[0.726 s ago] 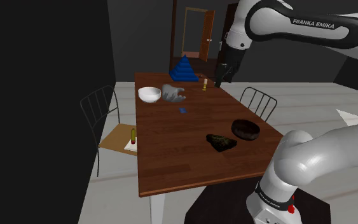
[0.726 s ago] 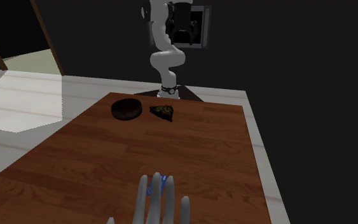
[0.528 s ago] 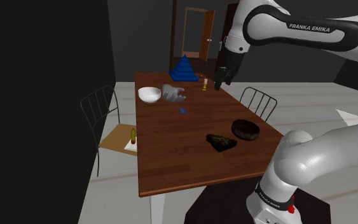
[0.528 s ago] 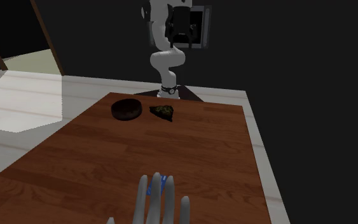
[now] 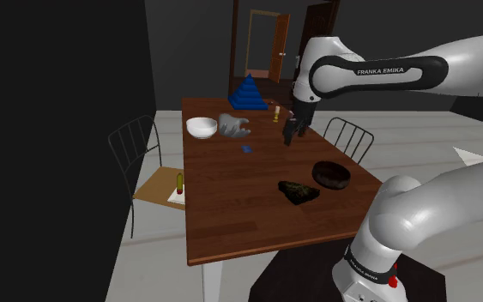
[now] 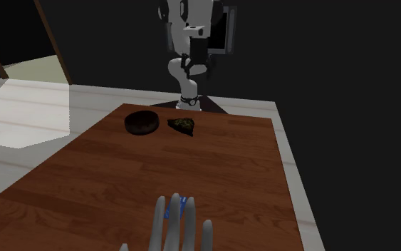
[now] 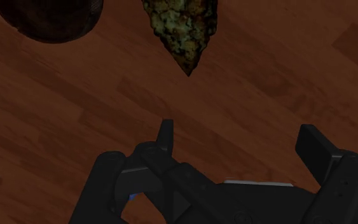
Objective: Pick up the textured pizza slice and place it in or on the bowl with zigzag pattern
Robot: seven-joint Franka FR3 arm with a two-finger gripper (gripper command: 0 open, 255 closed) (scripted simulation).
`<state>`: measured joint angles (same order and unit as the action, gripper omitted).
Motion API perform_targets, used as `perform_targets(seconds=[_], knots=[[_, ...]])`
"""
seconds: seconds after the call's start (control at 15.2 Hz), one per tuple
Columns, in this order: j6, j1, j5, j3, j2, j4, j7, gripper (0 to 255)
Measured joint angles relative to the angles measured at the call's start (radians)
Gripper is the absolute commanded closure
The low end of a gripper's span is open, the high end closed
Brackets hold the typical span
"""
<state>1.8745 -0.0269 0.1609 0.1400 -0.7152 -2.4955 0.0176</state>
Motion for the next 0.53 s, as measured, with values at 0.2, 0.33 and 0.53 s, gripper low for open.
perform_targets(seconds=[0.2,0.33,0.53], knots=[[0.074,-0.01,0.017,0.033,0.049,-0.047,0.025,0],[0.135,-0.013,0.026,0.048,0.082,-0.092,0.031,0],[0.219,-0.023,0.044,0.079,0.142,-0.138,0.053,0]])
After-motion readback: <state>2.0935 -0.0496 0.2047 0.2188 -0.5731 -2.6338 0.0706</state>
